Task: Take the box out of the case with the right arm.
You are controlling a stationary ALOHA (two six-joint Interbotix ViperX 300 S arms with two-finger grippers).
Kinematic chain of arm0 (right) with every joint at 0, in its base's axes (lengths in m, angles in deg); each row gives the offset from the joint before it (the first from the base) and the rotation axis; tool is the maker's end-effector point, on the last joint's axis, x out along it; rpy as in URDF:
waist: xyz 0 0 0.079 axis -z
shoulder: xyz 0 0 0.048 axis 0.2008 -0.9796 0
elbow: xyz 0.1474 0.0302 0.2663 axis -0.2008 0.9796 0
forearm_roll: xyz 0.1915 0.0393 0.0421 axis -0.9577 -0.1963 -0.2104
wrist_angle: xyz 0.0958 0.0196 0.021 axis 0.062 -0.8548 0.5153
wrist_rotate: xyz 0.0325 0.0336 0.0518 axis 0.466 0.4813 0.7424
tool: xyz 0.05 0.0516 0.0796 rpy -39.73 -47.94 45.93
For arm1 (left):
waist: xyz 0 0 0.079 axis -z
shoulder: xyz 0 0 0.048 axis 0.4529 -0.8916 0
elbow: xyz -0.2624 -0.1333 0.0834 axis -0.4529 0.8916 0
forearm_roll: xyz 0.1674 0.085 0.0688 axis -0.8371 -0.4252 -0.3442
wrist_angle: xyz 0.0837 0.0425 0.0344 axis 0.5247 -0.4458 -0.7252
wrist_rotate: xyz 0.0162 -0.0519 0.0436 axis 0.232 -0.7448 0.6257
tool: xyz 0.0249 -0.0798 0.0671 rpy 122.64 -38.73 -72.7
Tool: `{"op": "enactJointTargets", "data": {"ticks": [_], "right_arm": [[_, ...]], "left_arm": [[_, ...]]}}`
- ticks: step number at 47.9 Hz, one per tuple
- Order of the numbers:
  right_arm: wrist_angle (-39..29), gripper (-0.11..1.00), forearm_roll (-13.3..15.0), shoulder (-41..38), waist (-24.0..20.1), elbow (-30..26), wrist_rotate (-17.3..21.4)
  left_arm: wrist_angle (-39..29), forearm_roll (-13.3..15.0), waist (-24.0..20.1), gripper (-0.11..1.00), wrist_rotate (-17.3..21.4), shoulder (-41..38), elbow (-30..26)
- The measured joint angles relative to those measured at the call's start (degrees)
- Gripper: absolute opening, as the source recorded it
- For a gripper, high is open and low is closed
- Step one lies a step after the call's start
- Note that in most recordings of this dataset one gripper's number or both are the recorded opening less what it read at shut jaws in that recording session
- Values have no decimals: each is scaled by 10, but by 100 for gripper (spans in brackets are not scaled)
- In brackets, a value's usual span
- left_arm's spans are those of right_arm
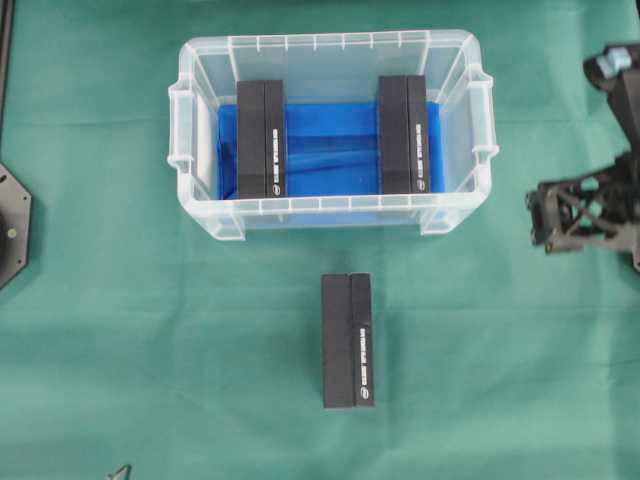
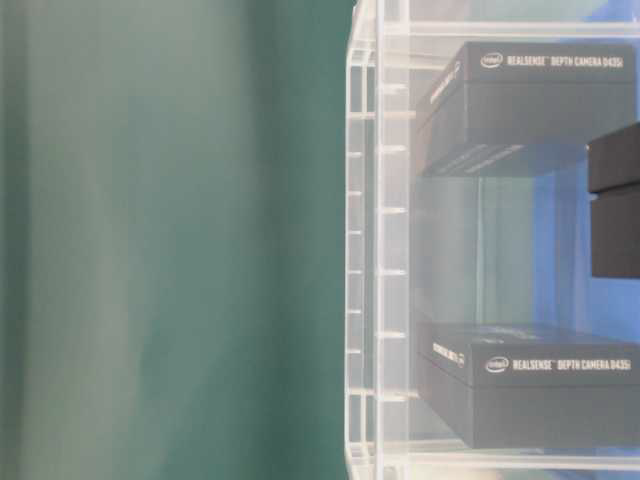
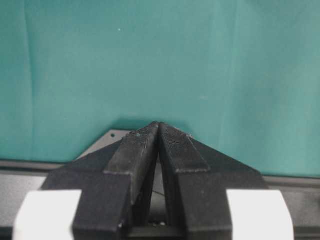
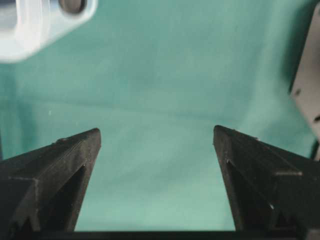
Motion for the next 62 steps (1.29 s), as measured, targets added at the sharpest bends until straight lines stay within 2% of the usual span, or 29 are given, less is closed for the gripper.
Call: {"op": "enactJointTargets", "data": {"ticks": [11,23,27,31,62], "right_arm": [[1,89,0,7,119,2,-130],[11,89,0,6,217,3,-224],[16,89,0,6,238,3,-242],[18,89,-1,7,245,3,-250],[24,89,-1,4,247,3,-250]], "left_arm": [[-1,0,0,2,0,0,0],[-1,0,0,2,-1,-1,0],[-1,0,0,2,-1,0,0],[0,0,0,2,-1,0,0],[-1,0,0,2,-1,-1,0]]}}
